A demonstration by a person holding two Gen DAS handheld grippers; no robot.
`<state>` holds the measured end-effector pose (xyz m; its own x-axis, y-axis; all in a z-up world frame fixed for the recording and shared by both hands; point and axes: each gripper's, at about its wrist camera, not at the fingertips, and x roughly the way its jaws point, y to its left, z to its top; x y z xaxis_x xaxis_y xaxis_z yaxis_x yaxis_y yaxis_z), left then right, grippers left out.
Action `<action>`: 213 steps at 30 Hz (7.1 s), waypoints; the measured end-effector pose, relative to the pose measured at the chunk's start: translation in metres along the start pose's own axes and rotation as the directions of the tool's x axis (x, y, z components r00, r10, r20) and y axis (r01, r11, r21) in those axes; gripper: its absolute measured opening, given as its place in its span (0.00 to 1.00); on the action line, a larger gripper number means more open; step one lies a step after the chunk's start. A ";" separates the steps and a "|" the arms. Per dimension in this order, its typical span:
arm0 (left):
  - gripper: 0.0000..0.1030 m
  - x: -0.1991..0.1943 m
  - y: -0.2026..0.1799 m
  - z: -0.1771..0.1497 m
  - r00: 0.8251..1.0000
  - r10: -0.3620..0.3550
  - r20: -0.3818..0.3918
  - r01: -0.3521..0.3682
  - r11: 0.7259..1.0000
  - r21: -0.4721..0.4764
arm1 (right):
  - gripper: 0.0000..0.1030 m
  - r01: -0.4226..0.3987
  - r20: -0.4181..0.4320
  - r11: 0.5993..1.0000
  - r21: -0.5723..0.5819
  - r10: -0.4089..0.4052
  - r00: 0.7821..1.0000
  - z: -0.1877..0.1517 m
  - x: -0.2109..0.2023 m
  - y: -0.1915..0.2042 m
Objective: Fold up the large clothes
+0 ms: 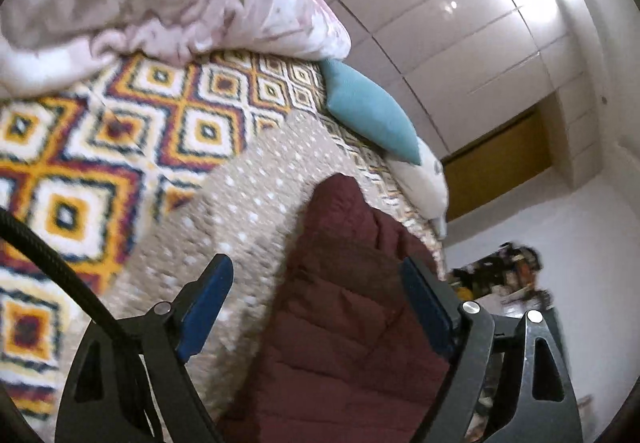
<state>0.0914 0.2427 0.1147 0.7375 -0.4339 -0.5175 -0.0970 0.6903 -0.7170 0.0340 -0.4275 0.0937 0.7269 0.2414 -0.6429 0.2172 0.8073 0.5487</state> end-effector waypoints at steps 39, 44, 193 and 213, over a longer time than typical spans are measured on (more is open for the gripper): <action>0.70 0.179 -0.072 -0.043 0.904 0.408 -0.128 -0.245 0.740 0.626 | 0.75 0.117 -0.108 0.980 -0.164 -0.135 0.985 0.020 0.111 0.021; 0.20 0.178 -0.084 -0.059 0.879 0.474 -0.052 -0.317 0.662 0.679 | 0.59 0.148 -0.107 0.966 -0.213 -0.174 0.979 0.015 0.114 0.030; 0.67 -0.041 -0.160 -0.233 0.887 0.374 0.269 -0.452 0.592 0.667 | 0.53 0.258 0.064 0.917 -0.305 -0.251 0.966 -0.133 -0.033 0.102; 0.67 0.003 -0.137 -0.216 0.877 0.430 0.215 -0.455 0.597 0.661 | 0.53 0.353 0.016 0.906 -0.234 -0.359 0.933 -0.067 0.061 0.077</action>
<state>-0.0374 0.0213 0.1101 0.7490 0.0405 -0.6613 0.0483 0.9921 0.1155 0.0514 -0.3148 0.0605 0.6111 -0.0735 -0.7882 0.3005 0.9427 0.1451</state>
